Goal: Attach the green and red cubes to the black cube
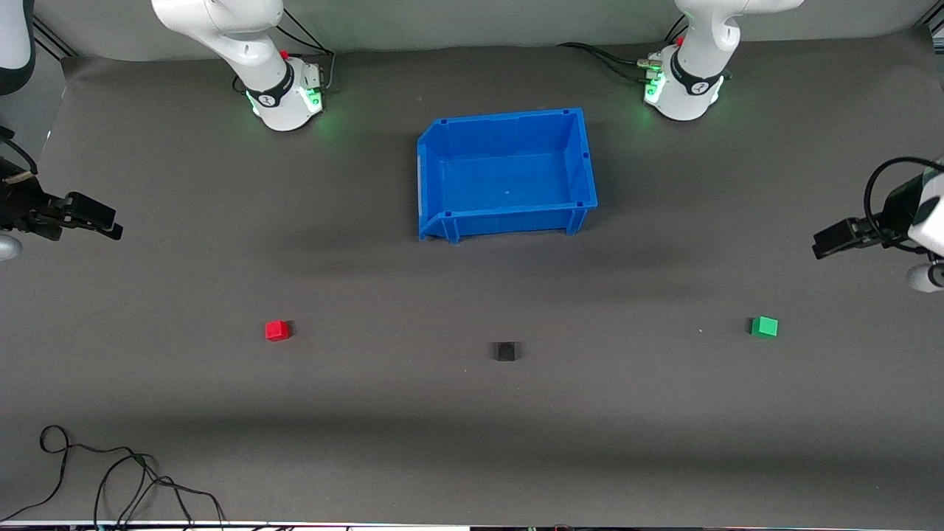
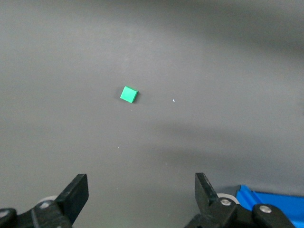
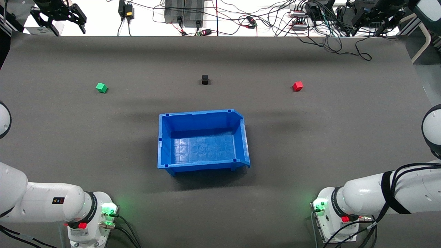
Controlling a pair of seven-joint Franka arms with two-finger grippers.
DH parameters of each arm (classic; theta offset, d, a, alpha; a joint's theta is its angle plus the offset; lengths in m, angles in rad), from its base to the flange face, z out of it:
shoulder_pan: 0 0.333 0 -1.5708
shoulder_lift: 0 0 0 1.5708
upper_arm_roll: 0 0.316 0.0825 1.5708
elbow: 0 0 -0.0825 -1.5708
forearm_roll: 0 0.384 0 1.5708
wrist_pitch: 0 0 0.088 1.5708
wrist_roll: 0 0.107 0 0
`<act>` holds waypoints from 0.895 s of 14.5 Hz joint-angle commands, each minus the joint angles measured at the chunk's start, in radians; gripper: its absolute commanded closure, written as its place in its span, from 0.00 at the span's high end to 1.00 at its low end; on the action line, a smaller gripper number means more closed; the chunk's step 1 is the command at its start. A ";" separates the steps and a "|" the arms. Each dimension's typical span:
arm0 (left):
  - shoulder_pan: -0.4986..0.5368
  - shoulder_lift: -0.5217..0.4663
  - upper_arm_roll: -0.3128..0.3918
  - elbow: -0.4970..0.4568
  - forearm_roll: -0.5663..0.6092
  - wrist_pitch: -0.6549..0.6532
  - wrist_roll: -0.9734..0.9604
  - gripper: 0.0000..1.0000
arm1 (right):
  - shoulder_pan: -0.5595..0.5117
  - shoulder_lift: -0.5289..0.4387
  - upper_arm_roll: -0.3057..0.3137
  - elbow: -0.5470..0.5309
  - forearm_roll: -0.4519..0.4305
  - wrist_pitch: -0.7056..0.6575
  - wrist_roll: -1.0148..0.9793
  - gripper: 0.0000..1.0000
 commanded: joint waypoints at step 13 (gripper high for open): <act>0.119 0.068 -0.001 -0.173 0.001 0.116 -0.729 1.00 | -0.017 0.098 -0.033 0.111 0.263 -0.008 1.178 1.00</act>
